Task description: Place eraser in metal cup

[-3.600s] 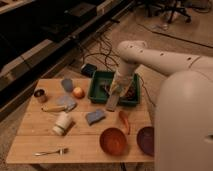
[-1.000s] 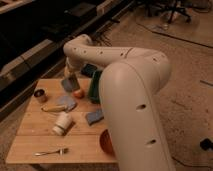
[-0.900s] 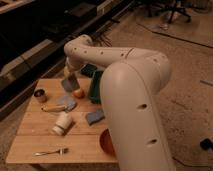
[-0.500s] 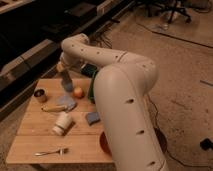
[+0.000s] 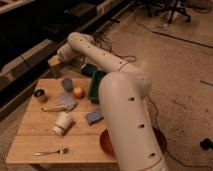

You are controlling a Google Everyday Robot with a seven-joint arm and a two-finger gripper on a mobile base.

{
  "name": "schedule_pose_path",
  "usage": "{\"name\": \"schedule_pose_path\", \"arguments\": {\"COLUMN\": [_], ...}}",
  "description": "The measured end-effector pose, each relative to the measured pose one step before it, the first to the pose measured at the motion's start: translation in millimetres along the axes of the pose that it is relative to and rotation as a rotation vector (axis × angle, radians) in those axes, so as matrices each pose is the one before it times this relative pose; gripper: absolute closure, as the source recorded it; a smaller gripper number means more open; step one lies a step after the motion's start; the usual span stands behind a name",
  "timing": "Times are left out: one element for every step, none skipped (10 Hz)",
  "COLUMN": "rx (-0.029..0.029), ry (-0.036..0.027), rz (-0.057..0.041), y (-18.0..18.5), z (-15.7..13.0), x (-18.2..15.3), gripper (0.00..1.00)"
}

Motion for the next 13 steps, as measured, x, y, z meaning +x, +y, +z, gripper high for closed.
{"name": "schedule_pose_path", "arguments": {"rx": [-0.02625,-0.01009,-0.00747,-0.01351,-0.01183,-0.01851,-0.01694,-0.01228,-0.01197,-0.01076,-0.00808,-0.00715,-0.00406], "ry": [-0.02427,-0.00738,-0.00766,-0.00834,-0.00834,-0.01025,-0.00908,-0.00562,-0.00061,0.00081,0.00657,0.00361,0.00328], "rz": [0.00209,0.0006,-0.00072,-0.00186,-0.00088,0.00383,0.005,0.00195,-0.00239,-0.00341,-0.0094,-0.01063,-0.00932], "y": [5.89,2.58,3.79,7.82,5.23,3.4,1.53,2.55,3.77,3.42,3.69,4.62,2.4], "z": [-5.83,-0.43,-0.01,3.31,4.22,8.12,9.17,9.75,13.05,10.95,13.81,9.59,5.53], "x": [-2.01,1.1,-0.42,-1.38,-1.77,0.5,0.12,-0.31,0.64,1.96,4.81,0.91,2.24], "gripper": [1.0,1.0,1.0,1.0,1.0,1.0,1.0,1.0,1.0,1.0,1.0,1.0,1.0]}}
